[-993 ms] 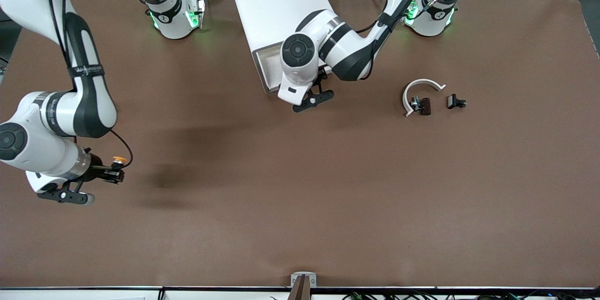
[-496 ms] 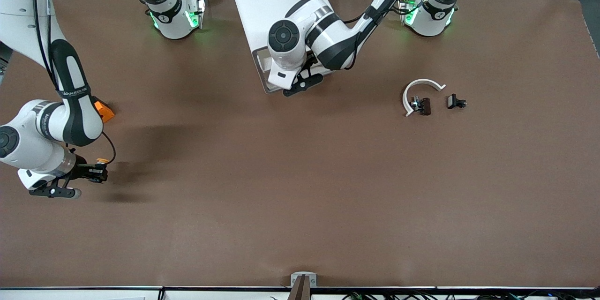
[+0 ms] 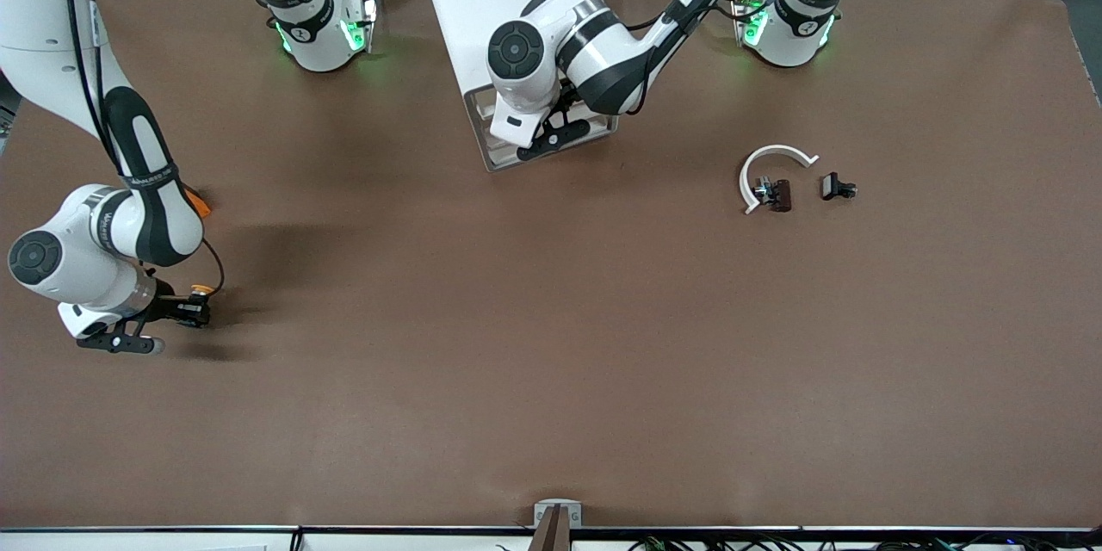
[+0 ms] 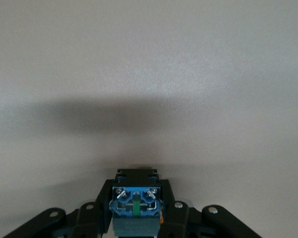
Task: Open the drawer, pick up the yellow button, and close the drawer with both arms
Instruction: 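Push the drawer shut with the left gripper while the right gripper carries the button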
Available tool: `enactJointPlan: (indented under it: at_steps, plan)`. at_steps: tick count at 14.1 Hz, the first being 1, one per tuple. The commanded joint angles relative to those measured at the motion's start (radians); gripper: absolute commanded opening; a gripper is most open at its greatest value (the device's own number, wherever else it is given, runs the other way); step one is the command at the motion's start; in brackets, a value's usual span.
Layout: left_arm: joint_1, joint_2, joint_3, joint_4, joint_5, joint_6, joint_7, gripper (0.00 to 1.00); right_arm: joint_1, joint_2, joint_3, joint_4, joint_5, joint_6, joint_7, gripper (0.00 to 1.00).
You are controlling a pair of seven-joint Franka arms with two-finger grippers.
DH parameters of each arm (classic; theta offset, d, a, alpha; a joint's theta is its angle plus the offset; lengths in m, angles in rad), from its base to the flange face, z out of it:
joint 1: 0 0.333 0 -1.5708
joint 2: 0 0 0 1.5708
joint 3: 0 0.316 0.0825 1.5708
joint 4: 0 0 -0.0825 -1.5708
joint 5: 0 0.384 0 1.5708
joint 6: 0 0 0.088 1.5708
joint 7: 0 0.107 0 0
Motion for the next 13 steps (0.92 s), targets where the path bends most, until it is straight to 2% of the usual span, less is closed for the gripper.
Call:
enactJointPlan:
  at_steps: [1, 2, 3, 4, 7, 10, 13]
  plan:
    - [-0.021, -0.016, -0.012, -0.032, -0.023, 0.001, -0.038, 1.0, -0.025, 0.0, 0.022, -0.006, 0.02, 0.009, -0.011, 0.0]
    - [-0.024, -0.014, -0.012, -0.03, -0.025, 0.001, -0.038, 1.0, -0.027, 0.002, 0.022, -0.004, 0.02, 0.009, -0.009, 0.0]
    - [-0.031, -0.009, -0.012, -0.026, -0.025, 0.001, -0.038, 1.0, -0.025, 0.002, 0.022, -0.003, 0.022, 0.007, -0.008, 0.2]
    - [-0.034, -0.003, -0.012, -0.023, -0.025, 0.01, -0.038, 1.0, -0.024, 0.002, 0.022, 0.0, 0.022, 0.007, -0.006, 0.99]
    - [-0.041, 0.009, -0.011, -0.021, -0.013, 0.029, -0.038, 1.0, -0.01, -0.016, 0.023, 0.017, 0.02, -0.027, -0.008, 1.0]
    - [-0.006, 0.02, 0.032, 0.0, 0.019, 0.029, -0.015, 1.0, 0.013, -0.085, 0.025, 0.094, 0.02, -0.241, -0.005, 1.0]
    - [0.086, 0.012, 0.04, 0.038, 0.094, 0.026, -0.013, 1.0, 0.062, -0.186, 0.026, 0.154, 0.02, -0.428, 0.009, 1.0]
